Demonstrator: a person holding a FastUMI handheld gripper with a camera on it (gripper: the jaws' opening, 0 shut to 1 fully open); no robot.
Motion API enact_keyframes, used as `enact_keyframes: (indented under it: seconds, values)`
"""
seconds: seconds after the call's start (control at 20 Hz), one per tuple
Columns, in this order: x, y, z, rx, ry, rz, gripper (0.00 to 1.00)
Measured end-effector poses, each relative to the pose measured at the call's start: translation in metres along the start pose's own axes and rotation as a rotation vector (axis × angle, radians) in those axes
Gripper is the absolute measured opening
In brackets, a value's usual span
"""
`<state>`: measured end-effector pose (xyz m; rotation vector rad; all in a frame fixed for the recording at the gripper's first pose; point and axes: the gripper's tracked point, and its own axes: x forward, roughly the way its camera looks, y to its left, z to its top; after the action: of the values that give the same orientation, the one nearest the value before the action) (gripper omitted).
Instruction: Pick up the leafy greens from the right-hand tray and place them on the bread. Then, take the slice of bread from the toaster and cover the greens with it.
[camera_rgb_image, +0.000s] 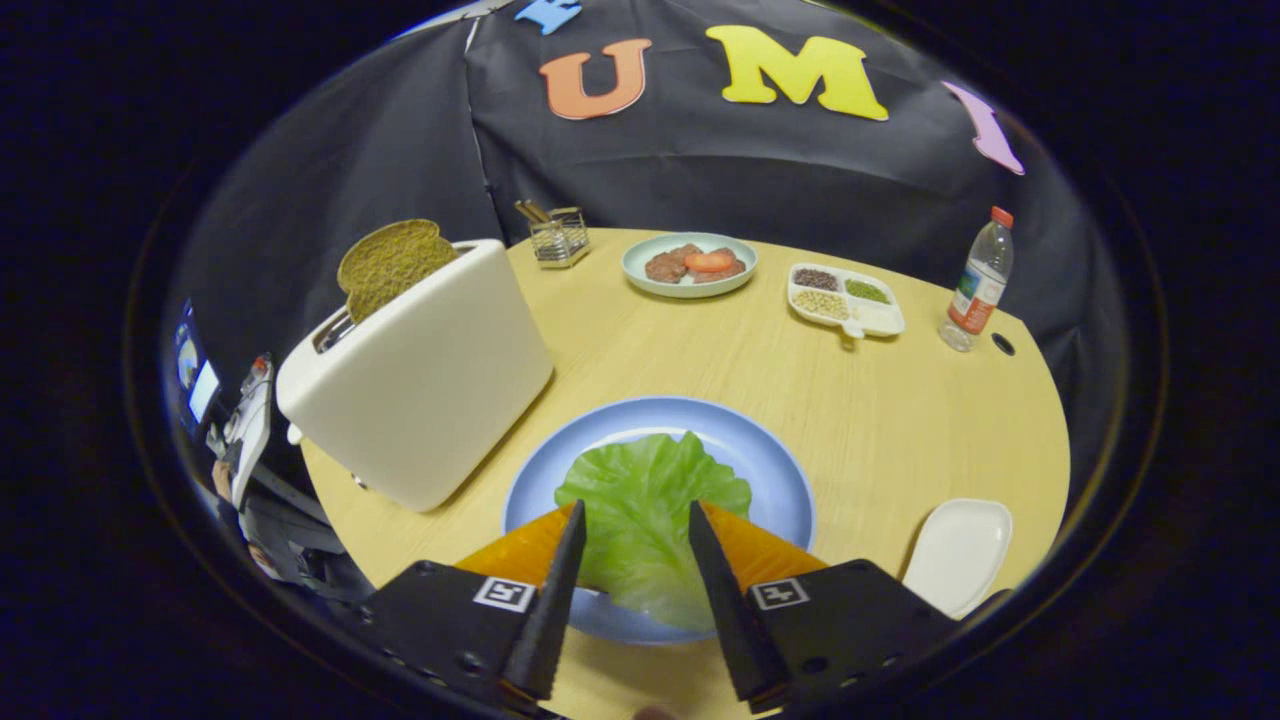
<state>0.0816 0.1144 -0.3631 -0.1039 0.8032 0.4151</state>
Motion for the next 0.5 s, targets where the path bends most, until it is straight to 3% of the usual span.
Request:
enact_keyframes:
  seconds: [0.15, 0.5]
  values:
    - [-0.027, -0.004, 0.021, -0.006, -0.081, -0.064, 0.97]
    - [-0.086, 0.040, 0.074, 0.089, -0.230, -0.157, 0.96]
